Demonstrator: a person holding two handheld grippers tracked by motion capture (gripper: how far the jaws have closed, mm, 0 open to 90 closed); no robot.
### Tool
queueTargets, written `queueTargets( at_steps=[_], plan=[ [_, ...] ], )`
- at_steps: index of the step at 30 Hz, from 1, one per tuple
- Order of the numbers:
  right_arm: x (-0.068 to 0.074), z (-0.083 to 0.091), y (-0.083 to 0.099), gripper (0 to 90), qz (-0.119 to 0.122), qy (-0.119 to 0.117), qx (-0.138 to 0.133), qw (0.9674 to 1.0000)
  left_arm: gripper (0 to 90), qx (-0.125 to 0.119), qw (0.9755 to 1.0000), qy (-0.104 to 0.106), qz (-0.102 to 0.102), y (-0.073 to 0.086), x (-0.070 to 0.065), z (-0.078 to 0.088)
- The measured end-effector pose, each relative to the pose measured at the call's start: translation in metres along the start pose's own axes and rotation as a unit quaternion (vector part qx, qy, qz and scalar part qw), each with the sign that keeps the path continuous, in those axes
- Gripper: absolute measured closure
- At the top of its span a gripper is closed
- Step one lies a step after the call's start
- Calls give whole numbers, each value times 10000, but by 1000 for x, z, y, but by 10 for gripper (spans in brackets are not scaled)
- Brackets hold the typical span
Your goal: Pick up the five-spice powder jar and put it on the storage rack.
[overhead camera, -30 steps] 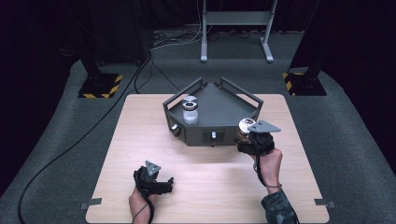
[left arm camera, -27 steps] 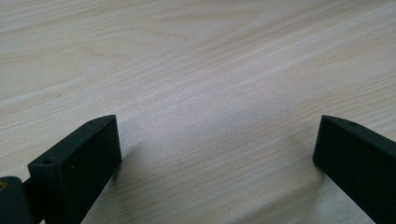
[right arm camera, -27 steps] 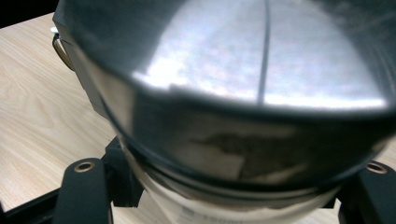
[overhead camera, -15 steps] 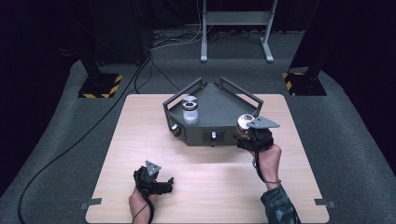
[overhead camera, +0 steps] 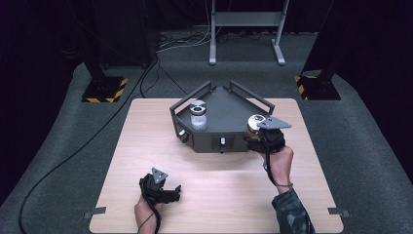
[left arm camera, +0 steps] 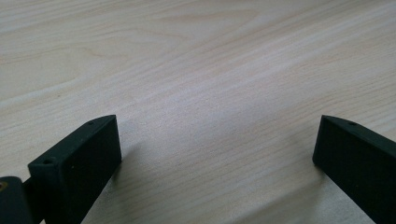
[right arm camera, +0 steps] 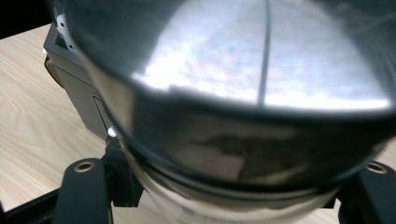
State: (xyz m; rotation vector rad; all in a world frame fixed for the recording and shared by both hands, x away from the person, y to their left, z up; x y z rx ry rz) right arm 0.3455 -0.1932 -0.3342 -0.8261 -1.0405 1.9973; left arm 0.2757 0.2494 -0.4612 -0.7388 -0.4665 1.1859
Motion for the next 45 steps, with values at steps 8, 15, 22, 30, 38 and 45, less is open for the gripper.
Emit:
queueTargets(
  at_steps=[8, 15, 22, 30, 38, 45],
  plan=[
    [-4, -2, -3, 305, -58, -18, -10, 10000, 8, -1, 10000, 1, -1, 0, 0, 0],
    [-6, -4, -7, 305, -66, -20, -25, 10000, 8, -3, 10000, -5, -3, 0, 0, 0],
    [-11, -8, -12, 305, -121, -28, -12, 9999, 8, -6, 10000, -8, -6, 0, 0, 0],
    [-14, -12, -19, 305, -107, 3, 20, 9999, 8, -5, 10000, -8, -7, 0, 0, 0],
    [-16, -19, -22, 305, -126, -4, 53, 9999, 8, -3, 10000, -4, -2, 0, 0, 0],
    [-16, -23, -25, 305, -132, -28, 80, 9999, 9, -7, 10000, -7, -5, 0, 0, 0]
  ],
)
Point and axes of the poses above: each handheld gripper's, and its own axes: z roughly backward along the jaws, y roughly out of its underside, x roughly to its left, the point moved 3 cm from there along -z, roughly forward along the jaws, and after that the axes turned 5 degrees about z, right-handed, at the moved point
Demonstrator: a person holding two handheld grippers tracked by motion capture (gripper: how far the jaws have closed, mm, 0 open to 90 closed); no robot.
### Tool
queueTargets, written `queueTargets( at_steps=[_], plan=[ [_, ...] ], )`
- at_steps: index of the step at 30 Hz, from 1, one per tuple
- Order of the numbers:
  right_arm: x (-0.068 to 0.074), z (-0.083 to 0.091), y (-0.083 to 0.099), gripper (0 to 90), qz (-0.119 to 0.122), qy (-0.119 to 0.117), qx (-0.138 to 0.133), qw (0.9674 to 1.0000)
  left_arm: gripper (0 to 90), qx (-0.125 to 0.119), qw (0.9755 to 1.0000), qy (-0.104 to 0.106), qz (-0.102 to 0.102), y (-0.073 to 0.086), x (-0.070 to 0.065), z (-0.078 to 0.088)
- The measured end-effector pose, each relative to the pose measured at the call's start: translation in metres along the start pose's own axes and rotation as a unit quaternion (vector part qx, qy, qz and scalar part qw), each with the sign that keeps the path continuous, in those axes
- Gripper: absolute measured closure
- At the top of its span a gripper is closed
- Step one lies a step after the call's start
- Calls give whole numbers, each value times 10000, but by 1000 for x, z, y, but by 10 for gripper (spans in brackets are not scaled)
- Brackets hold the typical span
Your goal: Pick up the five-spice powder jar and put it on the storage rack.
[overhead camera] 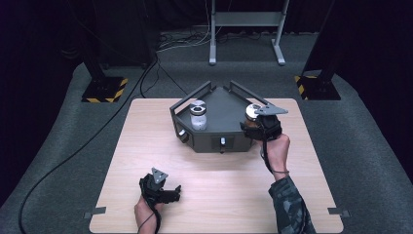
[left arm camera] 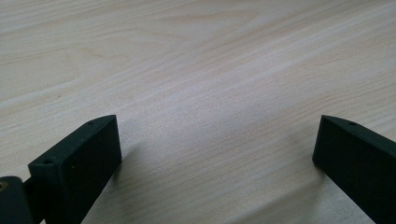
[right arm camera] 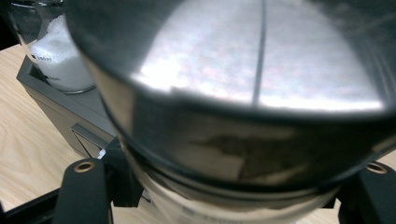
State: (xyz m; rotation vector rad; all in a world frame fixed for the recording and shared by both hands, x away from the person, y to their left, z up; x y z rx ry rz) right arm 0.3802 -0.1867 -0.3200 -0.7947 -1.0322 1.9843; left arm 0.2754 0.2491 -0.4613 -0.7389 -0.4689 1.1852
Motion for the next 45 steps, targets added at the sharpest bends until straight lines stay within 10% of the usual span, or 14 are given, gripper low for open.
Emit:
queueTargets(
  at_steps=[45],
  plan=[
    [-8, -34, -22, 305, -79, 65, 229, 9997, 11, 7, 10000, 32, -34, 0, 0, 0]
  ],
)
Point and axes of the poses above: each handheld gripper's, and its own axes: z roughly backward along the jaws, y roughly out of its underside, x roughly to its left, the point moved 3 cm from there along -z, roughly forward along the jaws, and after that the axes turned 5 degrees about z, right-handed, at the moved point
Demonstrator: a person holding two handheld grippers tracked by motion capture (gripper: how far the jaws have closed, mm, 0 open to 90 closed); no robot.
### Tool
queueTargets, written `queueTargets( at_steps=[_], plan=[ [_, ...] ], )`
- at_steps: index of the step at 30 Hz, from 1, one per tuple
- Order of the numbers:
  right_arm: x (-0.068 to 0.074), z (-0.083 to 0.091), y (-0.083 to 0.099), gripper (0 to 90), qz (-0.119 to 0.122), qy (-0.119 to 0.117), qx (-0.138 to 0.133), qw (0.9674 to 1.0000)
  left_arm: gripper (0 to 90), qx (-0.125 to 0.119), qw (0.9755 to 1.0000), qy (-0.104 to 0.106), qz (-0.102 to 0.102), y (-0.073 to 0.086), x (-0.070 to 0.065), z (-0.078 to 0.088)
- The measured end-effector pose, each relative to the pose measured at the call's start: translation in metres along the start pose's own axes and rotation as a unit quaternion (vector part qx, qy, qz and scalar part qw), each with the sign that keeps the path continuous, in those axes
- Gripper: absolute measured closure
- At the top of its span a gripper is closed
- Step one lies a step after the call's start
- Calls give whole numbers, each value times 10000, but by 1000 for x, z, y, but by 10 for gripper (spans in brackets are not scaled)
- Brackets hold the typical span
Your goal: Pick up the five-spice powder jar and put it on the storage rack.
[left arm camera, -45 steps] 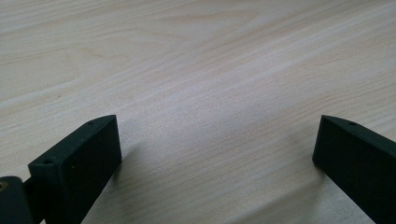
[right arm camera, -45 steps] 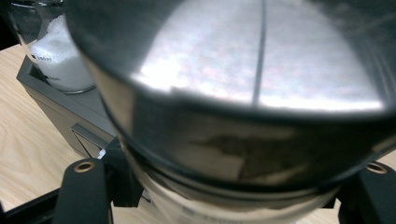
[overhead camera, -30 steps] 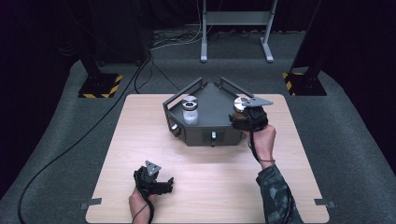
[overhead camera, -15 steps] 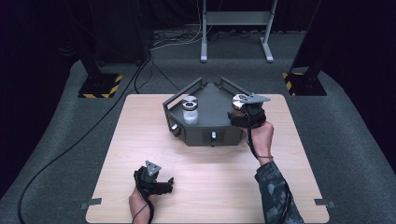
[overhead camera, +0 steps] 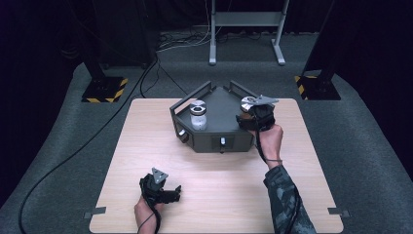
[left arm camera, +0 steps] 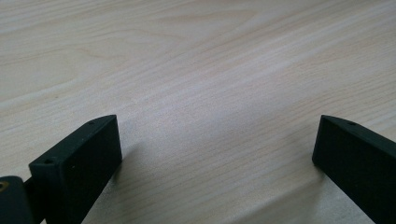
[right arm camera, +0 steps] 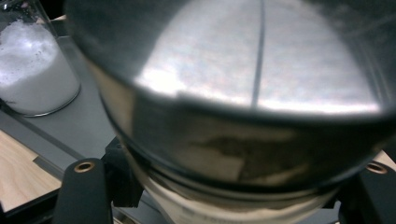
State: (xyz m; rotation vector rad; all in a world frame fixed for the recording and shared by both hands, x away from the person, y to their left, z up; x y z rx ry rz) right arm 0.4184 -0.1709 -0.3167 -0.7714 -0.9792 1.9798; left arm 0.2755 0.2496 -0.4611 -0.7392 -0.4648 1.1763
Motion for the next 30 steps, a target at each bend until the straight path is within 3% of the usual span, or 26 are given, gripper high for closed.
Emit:
queueTargets(
  at_steps=[30],
  plan=[
    [-5, -18, 9, 305, -204, -85, 167, 9996, 11, -7, 10000, -10, -15, 0, -1, 0]
  ],
)
Point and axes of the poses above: each handheld gripper's, and its own axes: z roughly backward along the jaws, y roughly out of its underside, x roughly to its left, the point moved 3 cm from there along -z, roughly forward along the jaws, and after that the axes turned 5 degrees about z, right-handed, at the moved point
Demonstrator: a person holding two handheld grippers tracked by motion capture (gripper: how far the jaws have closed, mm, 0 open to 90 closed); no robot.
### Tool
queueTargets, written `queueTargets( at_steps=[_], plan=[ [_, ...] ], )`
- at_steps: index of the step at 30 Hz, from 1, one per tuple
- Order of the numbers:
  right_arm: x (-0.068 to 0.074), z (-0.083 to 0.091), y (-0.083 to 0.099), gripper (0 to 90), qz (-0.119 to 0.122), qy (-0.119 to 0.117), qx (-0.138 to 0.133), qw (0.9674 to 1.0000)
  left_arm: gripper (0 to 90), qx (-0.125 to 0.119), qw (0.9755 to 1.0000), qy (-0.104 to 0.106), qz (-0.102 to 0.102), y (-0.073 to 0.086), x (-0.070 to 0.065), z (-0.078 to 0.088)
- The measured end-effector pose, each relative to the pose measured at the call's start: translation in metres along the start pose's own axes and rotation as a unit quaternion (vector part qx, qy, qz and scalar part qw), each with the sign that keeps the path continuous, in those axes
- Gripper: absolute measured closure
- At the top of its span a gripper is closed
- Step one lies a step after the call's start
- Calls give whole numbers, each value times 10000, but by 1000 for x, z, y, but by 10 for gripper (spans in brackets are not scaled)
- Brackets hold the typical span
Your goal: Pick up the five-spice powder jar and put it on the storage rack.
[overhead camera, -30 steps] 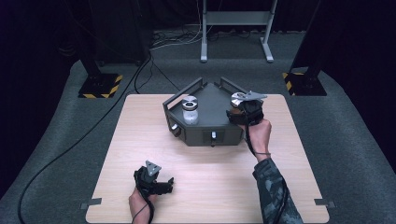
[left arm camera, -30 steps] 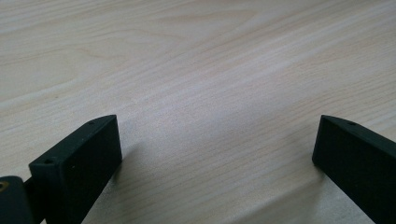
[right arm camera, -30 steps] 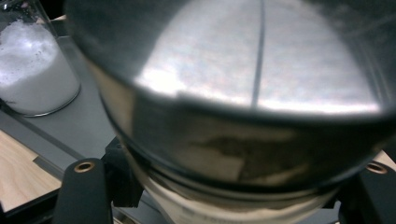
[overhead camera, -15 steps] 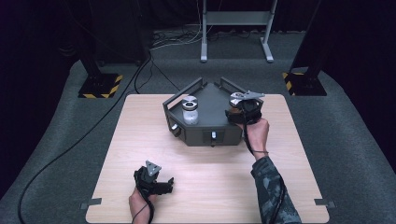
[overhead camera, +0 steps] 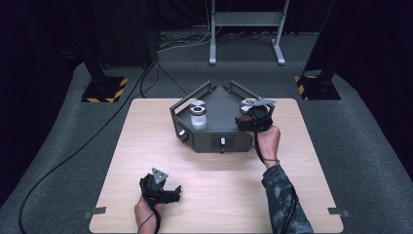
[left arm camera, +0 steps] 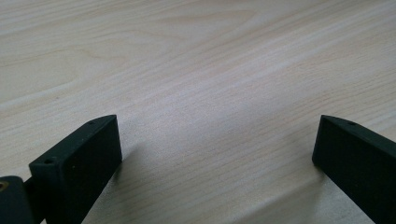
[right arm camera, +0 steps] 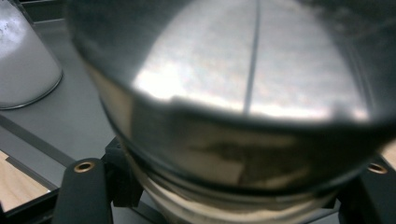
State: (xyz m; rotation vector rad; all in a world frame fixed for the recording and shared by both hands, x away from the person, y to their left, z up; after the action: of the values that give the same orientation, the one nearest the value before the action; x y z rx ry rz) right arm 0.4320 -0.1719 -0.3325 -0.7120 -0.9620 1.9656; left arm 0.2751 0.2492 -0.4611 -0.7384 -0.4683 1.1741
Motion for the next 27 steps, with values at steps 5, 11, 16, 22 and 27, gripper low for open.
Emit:
queueTargets(
  at_steps=[5, 11, 16, 22, 27],
  plan=[
    [-3, 0, 4, 305, -88, -54, -48, 9999, 11, -1, 10000, -3, -3, 0, 0, 0],
    [-5, 0, 7, 305, -129, -80, -105, 9998, 11, -3, 10000, -6, -6, 0, 0, 0],
    [-5, 0, 8, 306, -142, -89, -121, 9998, 11, -4, 10000, -9, -9, 0, 0, 0],
    [-4, 0, 8, 305, -149, -78, -120, 9998, 11, -12, 10000, -16, -12, 0, -1, 0],
    [-4, 0, 8, 304, -164, -64, -113, 9998, 11, -14, 10000, -18, -12, 1, -1, 0]
  ],
)
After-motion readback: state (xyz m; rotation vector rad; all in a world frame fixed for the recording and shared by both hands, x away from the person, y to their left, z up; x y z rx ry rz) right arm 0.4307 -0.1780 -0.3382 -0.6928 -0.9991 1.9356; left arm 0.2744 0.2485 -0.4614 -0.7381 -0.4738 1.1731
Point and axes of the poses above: each handheld gripper's, and its own axes: z roughly backward along the jaws, y roughly out of its underside, x roughly to its left, the point moved 3 cm from there along -z, roughly forward along the jaws, and after that the axes turned 5 degrees about z, right-handed, at the moved point
